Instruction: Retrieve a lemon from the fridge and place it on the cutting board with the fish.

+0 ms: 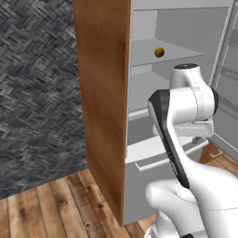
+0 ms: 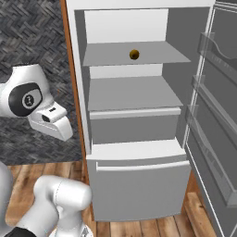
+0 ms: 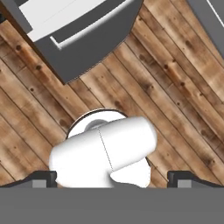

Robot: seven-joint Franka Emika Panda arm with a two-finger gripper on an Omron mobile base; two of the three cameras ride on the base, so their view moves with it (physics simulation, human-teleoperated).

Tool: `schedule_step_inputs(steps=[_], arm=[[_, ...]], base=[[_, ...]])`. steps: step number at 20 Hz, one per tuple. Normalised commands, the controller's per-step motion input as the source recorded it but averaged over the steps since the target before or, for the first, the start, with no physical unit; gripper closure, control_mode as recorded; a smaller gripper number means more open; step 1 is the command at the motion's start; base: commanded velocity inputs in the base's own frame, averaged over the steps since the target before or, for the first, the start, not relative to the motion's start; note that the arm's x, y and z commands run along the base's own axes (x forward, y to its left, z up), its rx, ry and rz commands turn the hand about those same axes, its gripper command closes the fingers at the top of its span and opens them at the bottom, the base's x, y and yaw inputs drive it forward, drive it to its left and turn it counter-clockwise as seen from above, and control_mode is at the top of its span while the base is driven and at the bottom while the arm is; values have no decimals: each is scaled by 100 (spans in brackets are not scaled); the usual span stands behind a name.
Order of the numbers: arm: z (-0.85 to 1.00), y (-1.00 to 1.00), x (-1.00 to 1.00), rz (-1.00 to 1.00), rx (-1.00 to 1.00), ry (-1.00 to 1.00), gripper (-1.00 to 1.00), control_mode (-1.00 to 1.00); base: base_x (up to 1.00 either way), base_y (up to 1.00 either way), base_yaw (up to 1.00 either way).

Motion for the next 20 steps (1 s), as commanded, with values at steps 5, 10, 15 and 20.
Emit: schedule_step_inputs(steps=[5, 10, 15, 20], arm=[[-1, 0, 0, 1, 0, 0, -100, -100], [0, 0, 1, 0, 0, 0, -100, -100], [-5, -7, 27, 9, 2, 0, -100, 100], [0, 0, 0, 0, 0, 0, -100, 100]], base=[[0, 0, 0], [0, 0, 0], [14, -13, 13], [18, -38, 34]])
